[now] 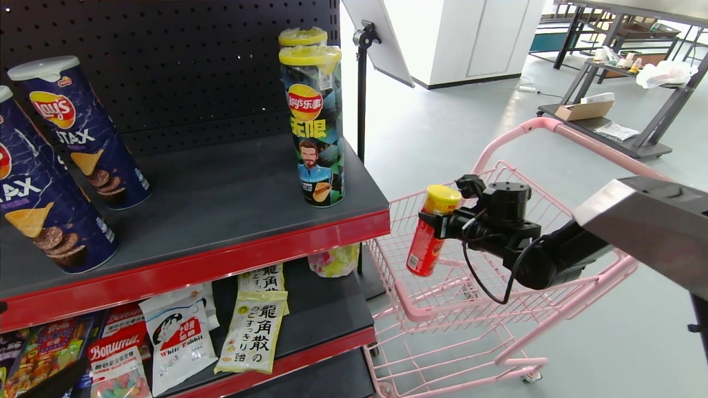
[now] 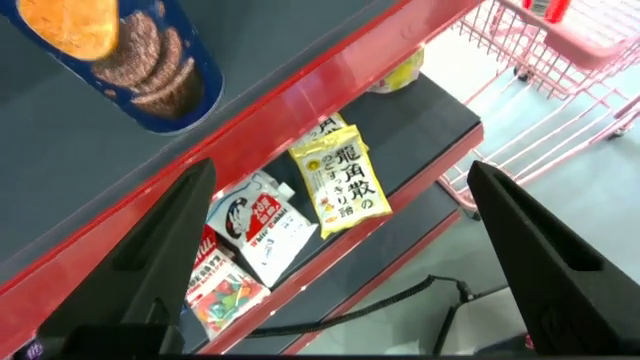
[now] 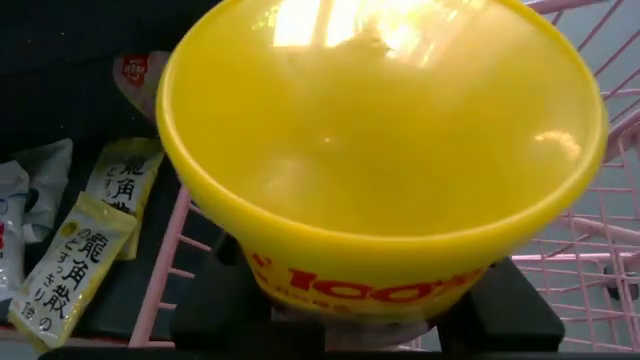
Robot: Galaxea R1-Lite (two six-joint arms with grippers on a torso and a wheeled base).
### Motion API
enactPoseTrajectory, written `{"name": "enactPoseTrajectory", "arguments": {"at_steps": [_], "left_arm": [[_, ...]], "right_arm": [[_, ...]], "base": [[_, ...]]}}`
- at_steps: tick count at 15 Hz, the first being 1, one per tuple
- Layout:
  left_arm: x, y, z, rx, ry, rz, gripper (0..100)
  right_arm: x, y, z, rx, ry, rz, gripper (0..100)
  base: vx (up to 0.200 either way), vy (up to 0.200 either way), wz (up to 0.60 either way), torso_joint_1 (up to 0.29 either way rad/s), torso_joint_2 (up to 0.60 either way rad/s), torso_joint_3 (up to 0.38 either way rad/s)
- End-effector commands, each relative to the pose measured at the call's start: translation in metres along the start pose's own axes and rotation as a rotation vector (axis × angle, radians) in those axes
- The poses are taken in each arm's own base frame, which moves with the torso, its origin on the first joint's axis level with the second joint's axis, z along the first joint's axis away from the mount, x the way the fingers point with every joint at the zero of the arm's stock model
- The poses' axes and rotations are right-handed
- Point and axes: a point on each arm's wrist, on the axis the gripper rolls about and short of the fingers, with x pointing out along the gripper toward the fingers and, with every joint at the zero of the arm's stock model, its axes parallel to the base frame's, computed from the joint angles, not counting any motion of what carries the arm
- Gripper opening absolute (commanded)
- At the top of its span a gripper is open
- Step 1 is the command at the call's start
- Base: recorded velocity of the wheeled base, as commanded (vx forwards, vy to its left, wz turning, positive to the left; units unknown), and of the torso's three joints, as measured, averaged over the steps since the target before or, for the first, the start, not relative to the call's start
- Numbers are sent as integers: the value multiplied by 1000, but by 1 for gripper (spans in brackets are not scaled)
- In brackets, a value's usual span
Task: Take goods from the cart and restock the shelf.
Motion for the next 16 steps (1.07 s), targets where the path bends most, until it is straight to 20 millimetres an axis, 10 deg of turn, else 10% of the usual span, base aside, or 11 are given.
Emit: {"name": "enactPoseTrajectory", "arguments": {"at_steps": [1,5,9,16], "left_arm": [[-2,1,1,13,-8,15,100],[9,1,12,13,-74,53,100],[14,2,18,88,-85,82,100],[8,3,18,103,-114,83,100]], "right_arm": [[-73,17,59,-50,-123,-15,0],[-168,37,113,-128,-148,-109,0],[-250,57,109,-140,-86,-130,0],[-303,61,90,-234,-111,-191,0]], "base": [[0,0,0,0,0,0],[0,0,0,0,0,0],[0,0,0,0,0,0],[0,0,0,0,0,0]]}}
